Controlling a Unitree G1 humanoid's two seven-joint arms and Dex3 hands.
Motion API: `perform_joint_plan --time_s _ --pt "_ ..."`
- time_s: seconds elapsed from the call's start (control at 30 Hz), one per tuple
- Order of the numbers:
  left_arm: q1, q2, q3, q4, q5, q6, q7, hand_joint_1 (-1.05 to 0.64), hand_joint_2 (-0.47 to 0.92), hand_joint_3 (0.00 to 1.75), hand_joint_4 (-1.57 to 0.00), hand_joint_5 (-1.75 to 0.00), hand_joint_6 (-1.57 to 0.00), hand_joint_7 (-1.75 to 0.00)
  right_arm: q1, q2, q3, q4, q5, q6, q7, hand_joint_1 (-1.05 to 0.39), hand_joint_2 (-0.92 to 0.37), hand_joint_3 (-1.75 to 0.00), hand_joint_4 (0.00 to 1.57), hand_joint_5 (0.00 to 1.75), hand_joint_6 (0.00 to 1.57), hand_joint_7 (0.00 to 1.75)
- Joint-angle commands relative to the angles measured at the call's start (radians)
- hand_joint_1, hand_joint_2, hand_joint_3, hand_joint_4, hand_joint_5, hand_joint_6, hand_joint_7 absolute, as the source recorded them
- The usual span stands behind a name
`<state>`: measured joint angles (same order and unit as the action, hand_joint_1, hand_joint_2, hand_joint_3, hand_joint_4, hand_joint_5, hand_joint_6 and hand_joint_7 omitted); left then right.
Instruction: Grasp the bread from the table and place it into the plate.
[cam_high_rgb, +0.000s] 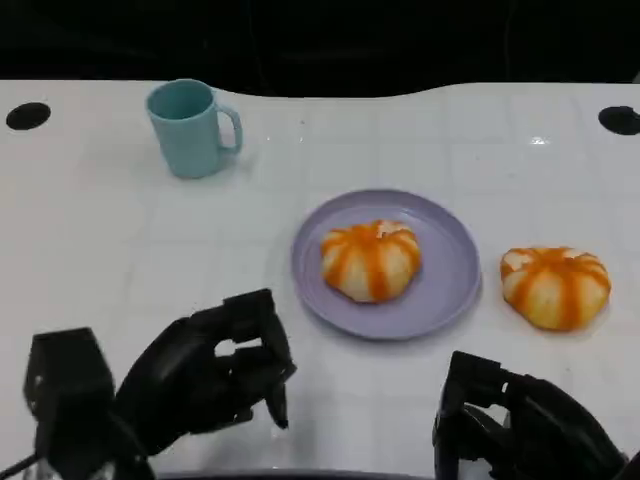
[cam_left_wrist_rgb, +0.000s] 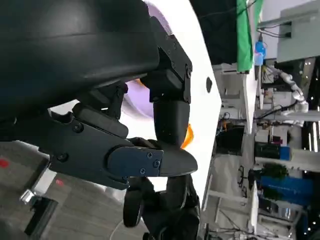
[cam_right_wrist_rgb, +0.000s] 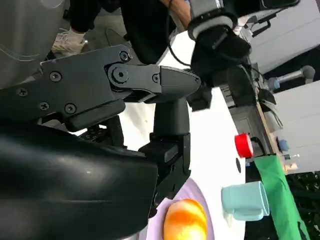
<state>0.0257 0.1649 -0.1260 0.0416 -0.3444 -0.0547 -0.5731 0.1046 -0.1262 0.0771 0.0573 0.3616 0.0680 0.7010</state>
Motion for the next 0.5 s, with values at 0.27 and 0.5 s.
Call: perform_joint_plan --time_s 0.27,0.5 --pt "0.074 -0.059 0.027 0.026 -0.119 0.028 -0.118 -0.68 0.92 0.31 -0.87 -1.75 -0.68 -1.75 0.006 -0.025 -0.015 -0.006 0.004 -0.012 0.011 -0.54 -0.92 -0.42 0.61 1.75 0.41 1.73" --pt "0.080 -0.077 0.034 0.059 -0.125 0.024 -0.160 -0.68 0.92 0.32 -0.93 -1.75 -0.74 -1.75 0.003 -0.028 -0.020 -0.008 0.014 -0.010 0.016 -0.52 -0.92 -0.43 0.61 1.75 0.41 1.72"
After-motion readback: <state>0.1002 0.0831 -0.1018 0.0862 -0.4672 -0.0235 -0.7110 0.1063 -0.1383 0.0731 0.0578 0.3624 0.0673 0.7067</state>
